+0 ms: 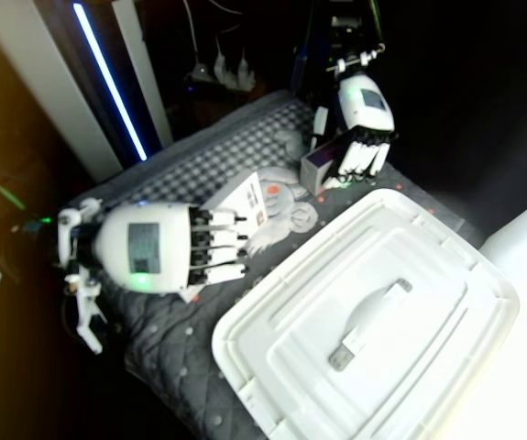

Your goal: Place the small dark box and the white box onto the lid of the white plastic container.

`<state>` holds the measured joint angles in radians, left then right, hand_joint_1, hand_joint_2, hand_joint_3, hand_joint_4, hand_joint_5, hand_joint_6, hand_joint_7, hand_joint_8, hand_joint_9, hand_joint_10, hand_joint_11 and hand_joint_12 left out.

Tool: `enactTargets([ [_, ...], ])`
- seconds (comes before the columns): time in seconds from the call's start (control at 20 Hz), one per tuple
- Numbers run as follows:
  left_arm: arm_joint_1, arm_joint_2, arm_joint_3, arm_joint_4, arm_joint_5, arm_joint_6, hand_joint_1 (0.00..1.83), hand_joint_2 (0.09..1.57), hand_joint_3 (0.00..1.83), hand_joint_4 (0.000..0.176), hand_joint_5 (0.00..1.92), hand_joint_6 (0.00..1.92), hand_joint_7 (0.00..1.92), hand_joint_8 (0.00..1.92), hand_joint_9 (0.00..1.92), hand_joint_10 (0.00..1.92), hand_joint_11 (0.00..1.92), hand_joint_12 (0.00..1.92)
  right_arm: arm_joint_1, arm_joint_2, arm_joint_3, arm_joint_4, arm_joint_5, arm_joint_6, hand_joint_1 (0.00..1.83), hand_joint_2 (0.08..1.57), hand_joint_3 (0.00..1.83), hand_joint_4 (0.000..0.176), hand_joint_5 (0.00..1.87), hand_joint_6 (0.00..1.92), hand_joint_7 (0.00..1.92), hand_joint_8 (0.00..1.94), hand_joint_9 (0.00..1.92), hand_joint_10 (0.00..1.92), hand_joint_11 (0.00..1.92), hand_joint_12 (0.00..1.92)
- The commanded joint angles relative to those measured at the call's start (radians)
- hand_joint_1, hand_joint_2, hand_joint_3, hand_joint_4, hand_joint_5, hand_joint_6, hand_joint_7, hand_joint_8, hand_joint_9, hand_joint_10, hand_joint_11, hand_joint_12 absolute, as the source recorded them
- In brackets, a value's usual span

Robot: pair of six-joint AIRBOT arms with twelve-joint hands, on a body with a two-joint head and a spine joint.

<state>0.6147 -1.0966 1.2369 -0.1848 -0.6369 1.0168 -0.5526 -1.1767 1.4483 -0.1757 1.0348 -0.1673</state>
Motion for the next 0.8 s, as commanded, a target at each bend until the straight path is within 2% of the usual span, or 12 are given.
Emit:
enactTargets([
  [0.0, -0.001, -0.002, 0.004, 0.004, -0.092, 0.002, 1.3, 1.06, 0.0, 0.0, 1.17, 0.35, 1.08, 1.09, 1.12, 1.09, 0.96, 1.5, 0.009, 0.012, 0.002, 0.031, 0.106, 0.005, 1.27, 1.02, 0.0, 0.0, 1.37, 0.13, 1.16, 0.84, 1.04, 0.97, 0.74, 1.61],
  [0.05, -0.002, -0.001, 0.003, 0.004, -0.098, 0.0, 1.39, 1.03, 0.0, 0.0, 1.18, 0.33, 1.17, 0.8, 1.11, 1.06, 0.94, 1.38, 0.009, 0.012, 0.002, 0.031, 0.107, 0.005, 1.28, 1.03, 0.0, 0.0, 1.37, 0.07, 1.11, 0.98, 1.0, 1.25, 0.76, 1.77],
  [0.15, -0.011, 0.003, 0.0, 0.035, -0.138, -0.066, 1.31, 1.02, 0.0, 0.0, 1.27, 0.22, 1.2, 0.87, 1.14, 0.89, 0.86, 1.48, 0.01, 0.017, 0.001, 0.031, 0.11, 0.005, 1.28, 1.06, 0.0, 0.0, 1.35, 0.03, 1.05, 1.12, 0.93, 1.42, 0.74, 1.84],
  [0.2, -0.017, 0.005, 0.0, 0.049, -0.152, -0.09, 1.24, 0.99, 0.0, 0.0, 1.32, 0.31, 1.15, 1.05, 1.08, 1.31, 0.87, 1.77, 0.01, 0.019, 0.001, 0.031, 0.113, 0.005, 1.28, 1.06, 0.0, 0.0, 1.35, 0.03, 1.06, 1.11, 0.94, 1.37, 0.75, 1.8],
  [0.25, -0.029, 0.007, 0.001, 0.07, -0.177, -0.124, 1.28, 1.05, 0.0, 0.0, 1.23, 0.29, 1.07, 1.12, 0.92, 1.29, 0.72, 1.79, 0.01, 0.025, 0.0, 0.031, 0.119, 0.005, 1.23, 0.99, 0.0, 0.0, 1.4, 0.15, 1.05, 1.19, 0.99, 1.72, 0.93, 1.9],
  [0.3, -0.044, 0.012, -0.001, 0.083, -0.195, -0.142, 1.27, 1.04, 0.0, 0.0, 1.22, 0.37, 1.1, 0.98, 0.9, 0.96, 0.63, 1.54, 0.01, 0.03, 0.0, 0.033, 0.124, 0.005, 1.22, 0.98, 0.0, 0.0, 1.39, 0.21, 1.05, 1.27, 1.01, 1.83, 0.99, 1.92],
  [0.35, -0.066, 0.02, -0.005, 0.098, -0.207, -0.147, 1.38, 1.03, 0.0, 0.0, 1.11, 0.54, 1.19, 0.7, 1.07, 0.97, 0.74, 1.22, 0.01, 0.036, 0.001, 0.042, 0.134, 0.005, 1.21, 0.98, 0.0, 0.0, 1.38, 0.23, 1.02, 1.62, 1.11, 1.9, 1.14, 1.92],
  [0.4, -0.096, 0.029, -0.008, 0.115, -0.207, -0.147, 1.38, 1.04, 0.0, 0.0, 1.14, 0.56, 1.13, 0.73, 1.07, 0.92, 0.84, 0.93, 0.01, 0.04, 0.001, 0.059, 0.155, 0.004, 1.21, 0.99, 0.0, 0.0, 1.34, 0.32, 1.05, 1.13, 1.02, 1.58, 0.89, 1.91],
  [0.45, -0.119, 0.033, -0.008, 0.126, -0.205, -0.148, 1.38, 1.04, 0.0, 0.0, 1.14, 0.56, 1.13, 0.73, 1.07, 0.92, 0.84, 0.93, 0.01, 0.04, 0.001, 0.067, 0.16, 0.004, 1.21, 0.99, 0.0, 0.0, 1.34, 0.32, 1.05, 1.13, 1.02, 1.58, 0.89, 1.91],
  [0.5, -0.15, 0.036, -0.004, 0.135, -0.201, -0.147, 1.48, 1.04, 0.0, 0.0, 1.05, 0.78, 1.1, 0.66, 1.14, 0.74, 0.88, 1.27, 0.01, 0.044, 0.002, 0.084, 0.169, -0.004, 1.21, 0.99, 0.0, 0.0, 1.33, 0.33, 1.1, 1.12, 1.09, 1.59, 0.99, 1.92],
  [0.6, -0.196, 0.031, 0.017, 0.139, -0.195, -0.147, 1.4, 1.02, 0.0, 0.0, 1.05, 0.87, 1.22, 0.49, 1.2, 0.73, 1.04, 0.57, 0.022, 0.055, 0.01, 0.114, 0.188, -0.031, 1.2, 0.99, 0.0, 0.0, 1.31, 0.39, 1.12, 1.37, 1.18, 1.71, 1.15, 1.9],
  [0.75, -0.244, 0.015, 0.05, 0.14, -0.172, -0.145, 1.39, 1.03, 0.0, 0.0, 1.02, 0.89, 1.18, 0.56, 1.16, 0.83, 1.0, 0.69, 0.077, 0.063, 0.011, 0.114, 0.182, -0.121, 1.21, 0.99, 0.0, 0.0, 1.29, 0.42, 1.2, 1.05, 1.24, 1.52, 1.19, 1.86],
])
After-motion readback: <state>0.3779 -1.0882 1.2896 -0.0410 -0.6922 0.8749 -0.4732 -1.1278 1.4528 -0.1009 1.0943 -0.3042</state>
